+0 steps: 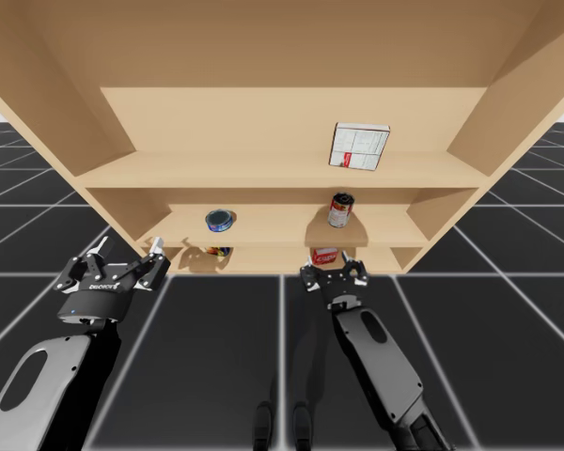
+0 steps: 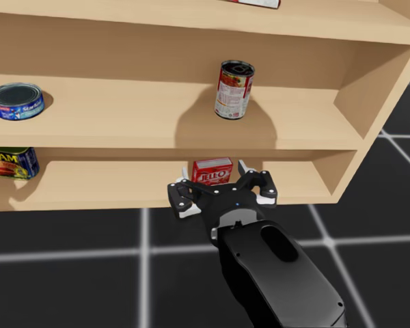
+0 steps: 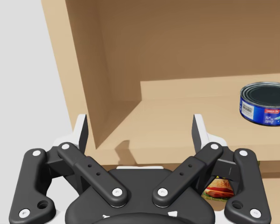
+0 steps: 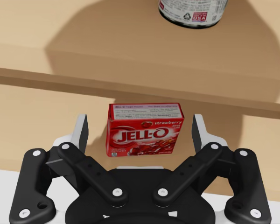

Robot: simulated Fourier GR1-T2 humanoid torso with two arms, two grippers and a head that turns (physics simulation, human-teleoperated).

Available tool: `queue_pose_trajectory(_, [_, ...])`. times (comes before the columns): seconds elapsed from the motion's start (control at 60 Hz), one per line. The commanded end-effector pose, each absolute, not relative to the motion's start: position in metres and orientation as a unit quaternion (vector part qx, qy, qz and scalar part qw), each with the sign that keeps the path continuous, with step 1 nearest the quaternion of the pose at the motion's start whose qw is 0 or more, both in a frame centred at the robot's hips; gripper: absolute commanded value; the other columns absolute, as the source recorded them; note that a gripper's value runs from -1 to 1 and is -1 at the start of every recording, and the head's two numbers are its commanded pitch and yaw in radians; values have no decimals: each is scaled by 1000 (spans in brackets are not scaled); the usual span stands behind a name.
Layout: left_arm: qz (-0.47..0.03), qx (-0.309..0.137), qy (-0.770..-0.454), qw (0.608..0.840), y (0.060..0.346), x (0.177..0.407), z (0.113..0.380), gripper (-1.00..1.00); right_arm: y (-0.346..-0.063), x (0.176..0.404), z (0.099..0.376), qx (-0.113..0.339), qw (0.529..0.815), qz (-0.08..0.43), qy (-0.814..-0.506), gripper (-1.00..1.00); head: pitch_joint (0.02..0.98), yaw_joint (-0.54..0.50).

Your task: Find the gelatin box on the shelf and bring it to me.

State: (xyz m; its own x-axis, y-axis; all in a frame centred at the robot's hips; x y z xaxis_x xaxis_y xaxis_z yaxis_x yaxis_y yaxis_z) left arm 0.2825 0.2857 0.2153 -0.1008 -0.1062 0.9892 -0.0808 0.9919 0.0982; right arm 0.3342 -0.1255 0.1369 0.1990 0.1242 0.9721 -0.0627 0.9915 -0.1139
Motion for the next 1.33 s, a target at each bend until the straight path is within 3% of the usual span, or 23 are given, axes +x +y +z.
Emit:
queue_pose_trajectory(0.017, [-9,64,-742,667,286,282,215,-1000,-129,351,127,-26,787,55,-614,-1000,733,-178])
queue_pose_trajectory(0.2, [-9,62,-743,666,286,282,216,-1000,-131,362,115,-9,802,47,-595,-1000,735,-176])
queue_pose_trajectory(0.467, [-10,61,-744,666,286,282,216,-1000,-129,366,108,-35,780,75,-621,-1000,732,-182])
queue_pose_trajectory(0.5, [-10,61,-743,666,286,283,215,-1000,-129,366,107,-41,776,76,-625,-742,732,-183])
queue_pose_trajectory(0.517, [-10,61,-743,666,286,283,215,-1000,-128,366,106,-47,772,77,-629,-145,732,-183])
queue_pose_trajectory(0.533, [-10,61,-743,666,286,283,215,-1000,-129,366,106,-47,772,78,-630,138,731,-183])
queue_pose_trajectory(0.55, [-10,60,-743,667,286,283,215,-1000,-129,366,106,-43,774,74,-627,718,732,-184])
queue_pose_trajectory(0.567, [-10,60,-743,667,286,283,215,-1000,-129,366,106,-45,775,72,-627,849,731,-185])
queue_pose_trajectory(0.633, [-10,60,-743,667,286,283,215,-1000,-131,366,105,-49,774,69,-628,970,730,-186])
queue_pose_trajectory(0.817, [-11,59,-742,668,286,283,215,-1000,-141,361,114,-67,767,56,-636,1000,725,-189])
queue_pose_trajectory(1.0, [-10,60,-741,669,286,283,215,-1000,-151,339,134,-84,750,66,-653,990,714,-194])
queue_pose_trajectory(1.333, [-10,60,-740,670,286,283,215,-1000,-158,267,154,-77,727,119,-672,1000,708,-193])
